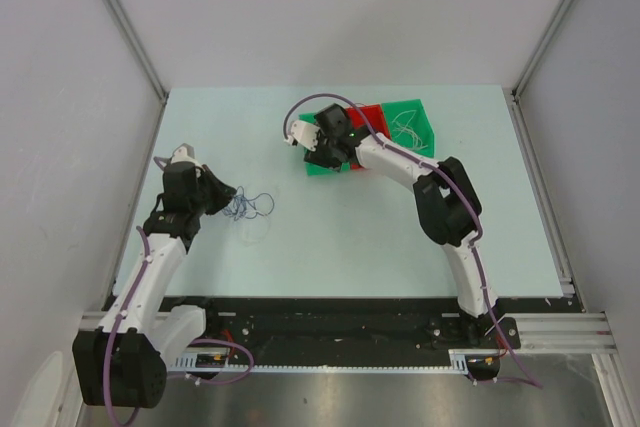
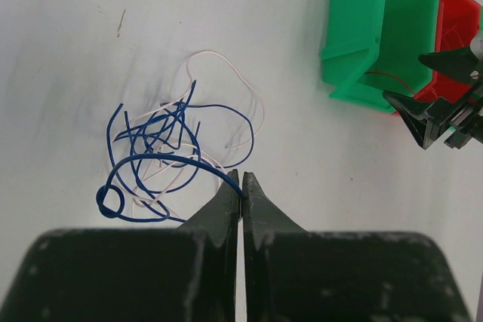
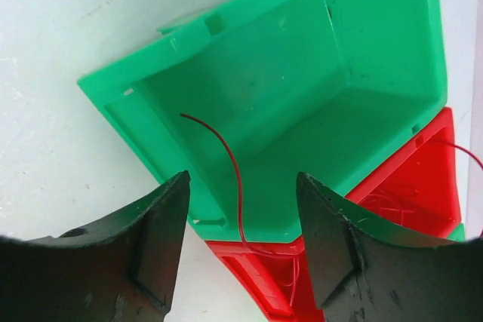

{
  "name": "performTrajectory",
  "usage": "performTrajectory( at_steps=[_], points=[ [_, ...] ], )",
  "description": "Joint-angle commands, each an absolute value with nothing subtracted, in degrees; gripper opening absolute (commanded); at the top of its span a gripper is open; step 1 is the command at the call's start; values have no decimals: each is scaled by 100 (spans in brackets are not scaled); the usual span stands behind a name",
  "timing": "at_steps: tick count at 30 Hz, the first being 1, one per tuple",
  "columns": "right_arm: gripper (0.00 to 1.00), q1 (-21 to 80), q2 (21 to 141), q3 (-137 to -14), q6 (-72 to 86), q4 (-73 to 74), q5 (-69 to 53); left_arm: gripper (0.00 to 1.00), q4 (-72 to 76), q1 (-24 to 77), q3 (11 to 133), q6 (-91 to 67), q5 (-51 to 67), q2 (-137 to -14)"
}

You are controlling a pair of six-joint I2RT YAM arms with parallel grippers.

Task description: Untangle the cables

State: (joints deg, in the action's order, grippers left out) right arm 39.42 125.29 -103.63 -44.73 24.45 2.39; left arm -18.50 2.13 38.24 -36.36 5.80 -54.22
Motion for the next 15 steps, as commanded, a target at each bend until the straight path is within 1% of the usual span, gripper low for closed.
performTrajectory(
  at_steps=[1,4,9,11,15],
  points=[
    [61,3920,12612,-10784,-4526,2883,352,0,-1723,255,3814,-3551,607,-5309],
    [52,3894,12691,-10837,-4544,3023,395,0,-1723,255,3823,-3551,589,-5335],
    [46,3850,12735,-10846,-4588,3094,466,0,-1731,255,3841,-3542,545,-5353],
    [42,3850,12744,-10846,-4588,3094,466,0,-1723,255,3850,-3533,536,-5361],
    [41,3832,12770,-10872,-4632,3085,440,0,-1714,246,3841,-3533,510,-5335]
  ],
)
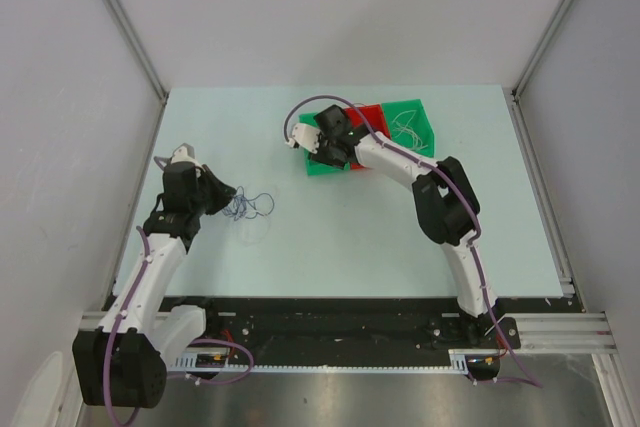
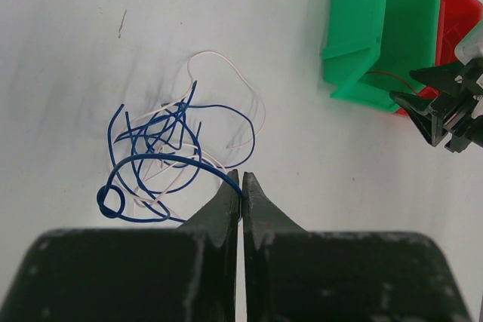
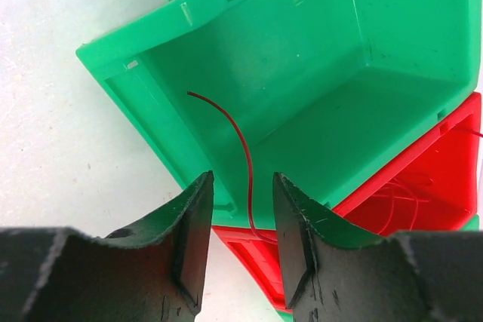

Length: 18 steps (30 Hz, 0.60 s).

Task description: Untangle the cables

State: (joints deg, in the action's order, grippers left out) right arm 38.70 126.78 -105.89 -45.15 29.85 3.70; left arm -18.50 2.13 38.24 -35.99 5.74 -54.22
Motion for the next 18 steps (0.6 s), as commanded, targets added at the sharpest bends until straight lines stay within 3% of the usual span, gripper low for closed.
performTrajectory(
  at_steps=[1,6,12,18],
  points=[
    [41,3823,12805,-10881,-4632,3094,457,0,-1723,255,3841,-3525,501,-5326],
    [31,3797,12893,-10995,-4632,3067,510,0,-1731,246,3823,-3533,466,-5273],
    [0,3806,12683,-11118,-4474,2962,273,1,-1731,246,3832,-3533,483,-5238],
    [0,3587,11831,-10583,-3412,1630,255,0,-1731,246,3806,-3542,492,-5238]
  ],
)
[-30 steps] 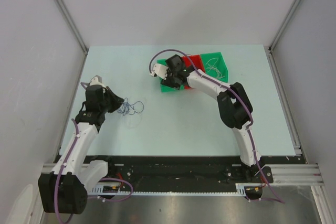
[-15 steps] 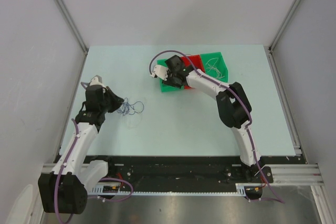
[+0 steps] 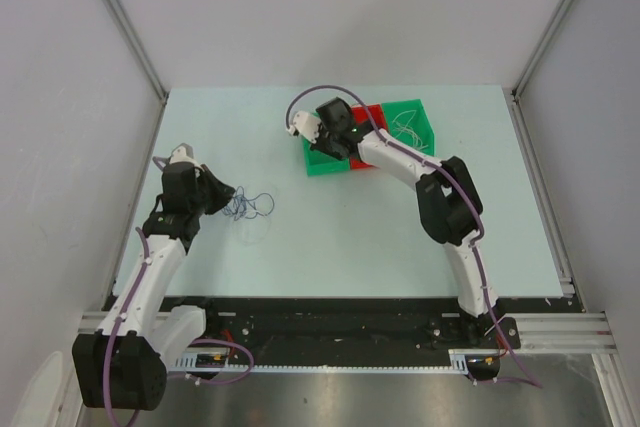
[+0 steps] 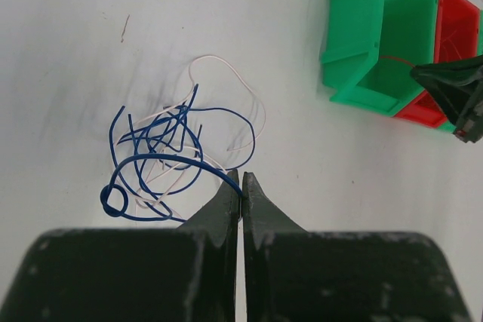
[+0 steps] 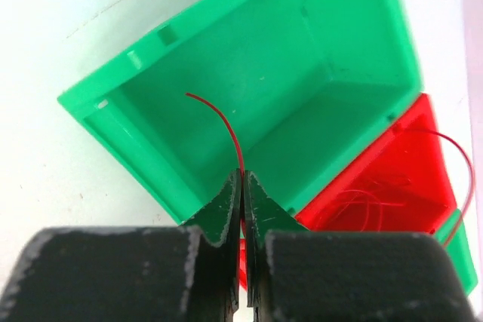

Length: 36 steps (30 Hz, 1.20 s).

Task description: Untangle the cables

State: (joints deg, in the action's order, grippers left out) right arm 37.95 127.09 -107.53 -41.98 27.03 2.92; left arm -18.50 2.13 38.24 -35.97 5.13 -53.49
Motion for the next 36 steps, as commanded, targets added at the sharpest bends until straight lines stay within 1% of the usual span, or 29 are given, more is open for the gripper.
performTrajectory(
  at_steps=[1,4,5,11,13,16,21,23,24,25,26,27,28,30,31,33,34,36],
  points=[
    [0,3508,11717,-10478,-2975,1469,281,0,-1723,255,3806,-3542,492,-5238],
    [0,3156,11426,-10161,-2305,1029,421,1,-1723,255,3823,-3542,527,-5264],
    [0,2964,11400,-9995,-1842,915,500,0,-1723,255,3832,-3533,536,-5273],
    [0,2444,11768,-9625,-573,528,203,0,-1723,255,3902,-3524,712,-5387],
    [0,2426,11961,-9510,-528,396,193,0,-1714,255,3929,-3516,747,-5405],
    [0,2434,12225,-9632,-343,413,500,0,-1705,290,3964,-3533,800,-5449],
    [0,2487,12322,-9703,-369,413,641,0,-1688,448,4087,-3560,853,-5467],
    [8,2540,12314,-9782,-430,474,694,1,-1661,544,4183,-3551,853,-5502],
    [14,2549,12287,-9800,-457,492,703,0,-1644,658,4227,-3551,861,-5519],
    [33,2558,12252,-9852,-501,510,790,0,-1635,711,4271,-3559,853,-5563],
    [41,2601,12104,-9870,-518,571,835,0,-1626,773,4367,-3551,853,-5581],
    [48,2619,11998,-9853,-527,571,896,0,-1600,895,4420,-3551,861,-5616],
    [58,2637,11884,-9826,-510,563,1027,0,-1600,957,4482,-3551,861,-5660],
    [75,2698,11324,-9555,-518,405,1081,0,-1565,1159,4658,-3542,853,-5704],
    [99,2716,11042,-9345,-492,274,1142,0,-1547,1238,4719,-3542,853,-5748],
    [100,2725,10523,-8564,-212,-305,1038,0,-1494,1466,4956,-3525,853,-5774],
    [100,2707,9911,-8265,-107,-499,646,0,-1468,1555,5035,-3516,870,-5818],
    [100,2515,9389,-7598,236,-729,-40,0,-1363,1818,5325,-3463,975,-5844]
  ],
)
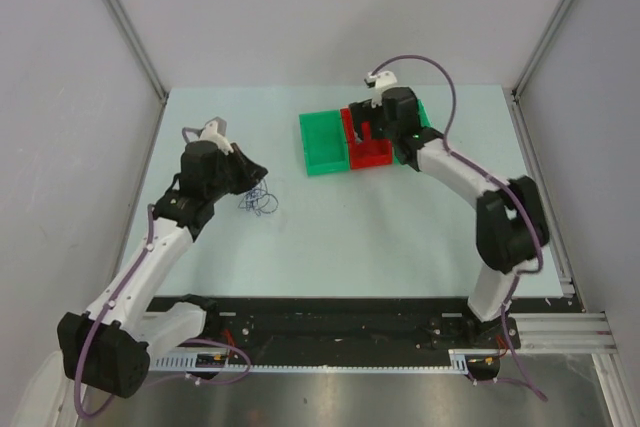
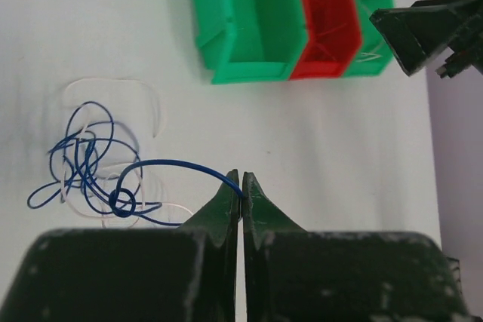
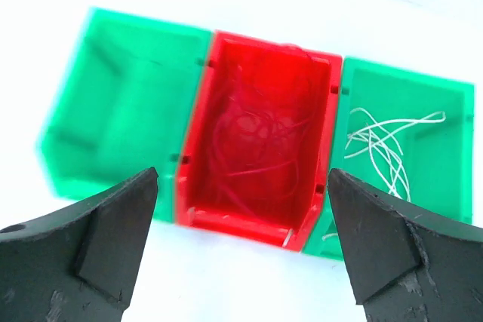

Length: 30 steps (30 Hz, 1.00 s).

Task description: Untangle the cables

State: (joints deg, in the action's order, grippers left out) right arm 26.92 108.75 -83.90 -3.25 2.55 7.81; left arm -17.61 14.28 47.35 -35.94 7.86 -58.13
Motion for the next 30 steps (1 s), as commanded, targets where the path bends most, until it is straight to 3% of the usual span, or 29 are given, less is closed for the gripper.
performTrajectory(
  at_steps=[1,4,8,12,17,30],
  points=[
    [100,2427,9039,-7446,429,-721,-975,0,-1328,1924,5431,-3428,1019,-5888],
    [100,2049,8597,-6936,1097,-756,-2864,0,-1152,2363,5905,-3270,1300,-6055],
    [100,1933,8210,-6329,1424,-1011,-4077,1,-880,2917,6546,-3077,1661,-6293],
    [100,2161,7735,-5802,950,-774,-4026,0,-695,3356,6873,-2988,1785,-6433],
    [100,2995,7611,-5450,185,-334,-3068,1,-589,3524,7092,-2997,1889,-6591],
    [100,3226,9139,-5124,-569,-1493,-3135,0,-562,3586,6838,-2997,1758,-6206]
  ],
)
